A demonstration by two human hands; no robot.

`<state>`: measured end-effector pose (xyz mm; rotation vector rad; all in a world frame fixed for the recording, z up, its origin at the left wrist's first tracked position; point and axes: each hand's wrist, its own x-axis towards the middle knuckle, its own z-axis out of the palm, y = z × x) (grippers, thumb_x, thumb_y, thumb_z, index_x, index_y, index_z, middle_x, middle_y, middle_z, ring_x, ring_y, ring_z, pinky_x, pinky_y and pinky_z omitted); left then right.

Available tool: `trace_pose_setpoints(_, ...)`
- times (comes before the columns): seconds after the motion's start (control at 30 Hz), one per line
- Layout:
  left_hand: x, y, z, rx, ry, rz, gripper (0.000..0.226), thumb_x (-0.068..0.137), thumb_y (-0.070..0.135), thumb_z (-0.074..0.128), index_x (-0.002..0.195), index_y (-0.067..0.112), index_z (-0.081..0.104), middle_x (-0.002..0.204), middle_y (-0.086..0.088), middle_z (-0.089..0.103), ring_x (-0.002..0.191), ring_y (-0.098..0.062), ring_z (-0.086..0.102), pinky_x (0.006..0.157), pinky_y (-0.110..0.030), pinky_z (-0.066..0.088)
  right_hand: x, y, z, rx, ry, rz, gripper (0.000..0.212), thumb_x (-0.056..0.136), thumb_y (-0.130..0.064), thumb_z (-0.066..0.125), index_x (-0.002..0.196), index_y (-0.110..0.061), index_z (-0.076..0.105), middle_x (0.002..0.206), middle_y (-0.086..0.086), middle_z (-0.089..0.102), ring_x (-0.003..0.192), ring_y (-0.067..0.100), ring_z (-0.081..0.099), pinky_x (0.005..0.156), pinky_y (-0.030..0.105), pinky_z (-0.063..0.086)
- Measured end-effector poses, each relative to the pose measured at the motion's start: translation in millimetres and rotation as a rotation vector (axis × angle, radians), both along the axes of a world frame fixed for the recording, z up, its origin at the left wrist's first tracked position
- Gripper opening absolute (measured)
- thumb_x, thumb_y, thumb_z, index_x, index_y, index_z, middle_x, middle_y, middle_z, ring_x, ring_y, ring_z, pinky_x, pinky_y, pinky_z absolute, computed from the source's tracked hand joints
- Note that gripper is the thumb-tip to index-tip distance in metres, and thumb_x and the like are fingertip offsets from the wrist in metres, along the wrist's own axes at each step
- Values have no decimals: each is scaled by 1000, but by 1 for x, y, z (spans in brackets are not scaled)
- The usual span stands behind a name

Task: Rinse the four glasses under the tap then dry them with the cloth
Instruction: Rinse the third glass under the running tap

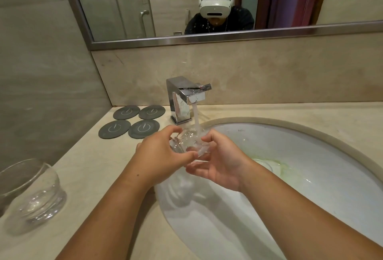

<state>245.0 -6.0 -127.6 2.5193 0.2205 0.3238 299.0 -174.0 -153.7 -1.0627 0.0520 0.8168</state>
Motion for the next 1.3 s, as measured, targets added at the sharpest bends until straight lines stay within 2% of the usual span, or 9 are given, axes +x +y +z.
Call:
trace_pose_setpoints(0.2, -2, -1, 8, 59, -10, 26, 69, 71, 60, 88, 129, 38, 58, 97, 15, 63, 99, -17, 66, 98, -43, 51, 3, 0, -6, -93, 23, -30, 38, 96, -26, 52, 122, 0, 64, 101, 21, 60, 85, 37, 67, 92, 47, 63)
trace_pose_setpoints(0.37, -3, -1, 10, 102, -3, 4, 70, 70, 65, 86, 128, 39, 57, 87, 23, 52, 103, -16, 63, 100, -44, 50, 4, -2, -7, -179, 42, -14, 44, 97, -29, 54, 130, 0, 57, 107, 24, 64, 95, 43, 72, 82, 45, 65)
trace_pose_setpoints(0.53, -4, -2, 13, 165, 6, 9, 72, 69, 71, 81, 129, 39, 57, 96, 17, 54, 111, -18, 60, 102, -45, 49, 0, -5, -3, -240, 13, 35, 52, 99, -31, 49, 138, 3, 58, 113, 25, 69, 98, 41, 74, 80, 44, 65)
trace_pose_setpoints(0.73, -4, -1, 9, -47, 25, 80, 55, 77, 74, 75, 116, 38, 61, 83, 14, 69, 78, -3, 66, 65, -28, 49, -2, -7, 3, -165, 5, 16, 49, 102, -41, 56, 132, -3, 57, 107, 22, 68, 96, 39, 74, 80, 43, 64)
trace_pose_setpoints(0.9, -3, -3, 6, -137, 45, 24, 51, 82, 74, 69, 117, 37, 61, 85, 15, 70, 82, 5, 64, 65, -23, 44, -4, -8, 8, -143, -22, -17, 53, 97, -45, 69, 130, -4, 60, 106, 18, 60, 86, 36, 73, 76, 42, 66)
trace_pose_setpoints(1.0, -1, 0, 4, -179, 56, -33, 56, 86, 82, 54, 121, 38, 62, 91, 10, 76, 92, -3, 69, 73, -26, 47, -6, -5, 17, -213, -143, -93, 42, 92, -40, 74, 117, -8, 63, 102, 13, 57, 75, 29, 65, 72, 39, 63)
trace_pose_setpoints(1.1, 1, 3, 4, -243, 37, -46, 55, 92, 82, 40, 114, 37, 64, 85, 14, 77, 94, -5, 71, 80, -32, 49, -11, -4, 29, -563, -473, -57, 32, 88, -38, 79, 113, -21, 73, 107, 2, 66, 75, 19, 65, 68, 26, 63)
trace_pose_setpoints(1.2, 2, 4, 4, -253, 51, -62, 55, 97, 79, 32, 112, 35, 64, 90, 12, 78, 97, -9, 70, 87, -37, 50, -17, -8, 28, -836, -739, 2, 66, 79, -42, 87, 139, -25, 62, 111, -8, 64, 85, 11, 67, 63, 22, 53)
trace_pose_setpoints(1.3, 2, 3, 4, -233, 64, -80, 51, 102, 71, 32, 110, 34, 66, 91, 11, 77, 96, -10, 70, 87, -34, 51, -20, -18, 25, -1001, -875, 61, 78, 77, -48, 88, 145, -28, 57, 116, -7, 62, 95, 8, 65, 65, 25, 50)
